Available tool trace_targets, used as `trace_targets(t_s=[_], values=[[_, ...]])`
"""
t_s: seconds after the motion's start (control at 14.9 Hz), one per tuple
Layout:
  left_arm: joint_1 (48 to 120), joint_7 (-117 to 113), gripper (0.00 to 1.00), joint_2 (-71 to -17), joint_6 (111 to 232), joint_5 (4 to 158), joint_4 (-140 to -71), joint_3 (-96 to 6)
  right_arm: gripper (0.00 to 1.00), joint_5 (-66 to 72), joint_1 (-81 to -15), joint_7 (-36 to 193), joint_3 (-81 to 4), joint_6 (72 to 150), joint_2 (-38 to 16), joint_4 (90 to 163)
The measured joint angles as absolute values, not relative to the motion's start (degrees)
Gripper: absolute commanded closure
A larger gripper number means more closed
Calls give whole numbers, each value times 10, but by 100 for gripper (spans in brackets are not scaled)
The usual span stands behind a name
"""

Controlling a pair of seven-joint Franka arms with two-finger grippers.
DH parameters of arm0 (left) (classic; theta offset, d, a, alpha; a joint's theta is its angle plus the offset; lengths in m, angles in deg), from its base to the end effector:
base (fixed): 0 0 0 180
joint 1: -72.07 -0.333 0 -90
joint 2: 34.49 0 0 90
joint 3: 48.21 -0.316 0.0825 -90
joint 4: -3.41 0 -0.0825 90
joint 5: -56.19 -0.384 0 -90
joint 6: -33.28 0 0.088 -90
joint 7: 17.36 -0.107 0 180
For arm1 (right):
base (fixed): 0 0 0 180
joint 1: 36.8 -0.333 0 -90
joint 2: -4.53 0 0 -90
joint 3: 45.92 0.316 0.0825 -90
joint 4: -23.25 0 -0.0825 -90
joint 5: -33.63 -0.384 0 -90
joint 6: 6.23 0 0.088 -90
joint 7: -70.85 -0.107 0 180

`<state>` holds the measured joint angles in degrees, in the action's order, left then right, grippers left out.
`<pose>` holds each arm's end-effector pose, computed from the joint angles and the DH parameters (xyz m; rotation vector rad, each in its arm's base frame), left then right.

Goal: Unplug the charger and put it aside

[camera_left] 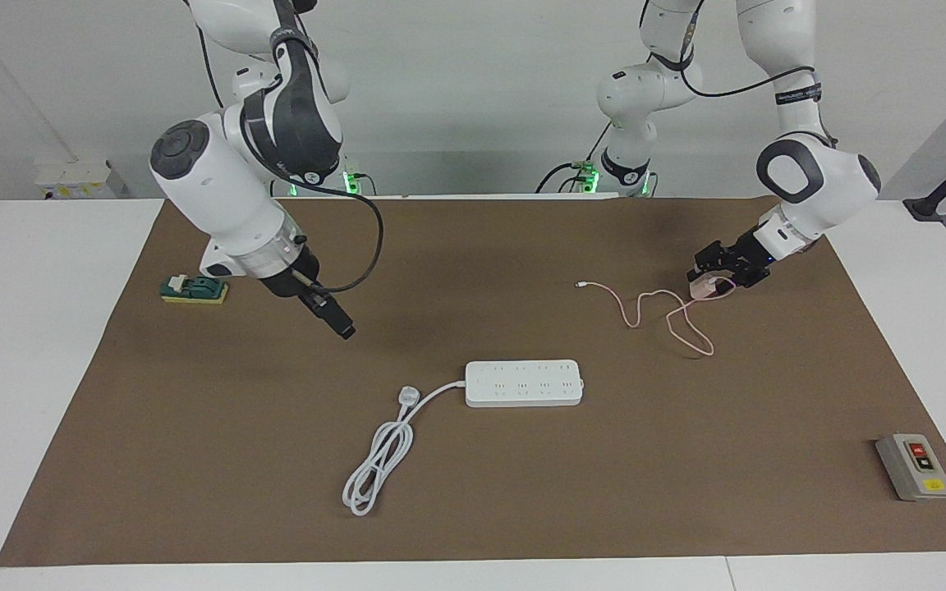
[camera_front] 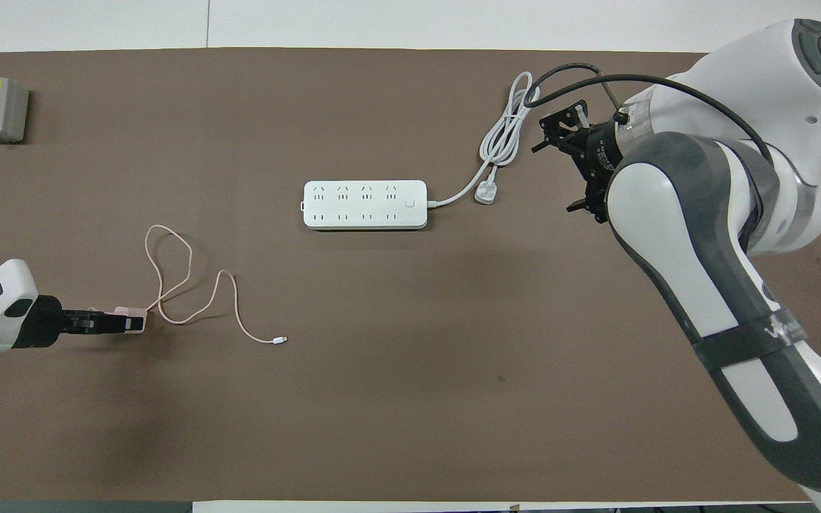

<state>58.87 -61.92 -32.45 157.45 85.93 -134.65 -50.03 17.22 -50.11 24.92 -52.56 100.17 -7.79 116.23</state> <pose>0.4542 0.1018 0.3135 2.6865 -0.2359 0.0308 0.6233 0.1009 0.5004 -2.6967 1.0782 0.1347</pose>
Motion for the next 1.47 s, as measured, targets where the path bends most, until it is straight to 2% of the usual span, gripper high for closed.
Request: trace_targets(t_s=[0.54,0.87,1.07,1.27,1.47], values=[[509,-678,0,-326,1584,841,-1333,-505,0,291,-456,525,-526,872,6,1163],[499,-644,0,-323,1586,782,-1288,-502,0,314,-424,625,-526,856,18,1168],[500,-579,0,-303,1567,728,-1238,-495,0,317,-428,625,-521,843,23,1170],[509,-462,0,-283,1475,674,-1156,-482,0,319,-430,634,-522,842,26,1173],[560,-328,0,-278,1377,638,-1067,-475,0,336,-430,645,-534,841,28,1164]])
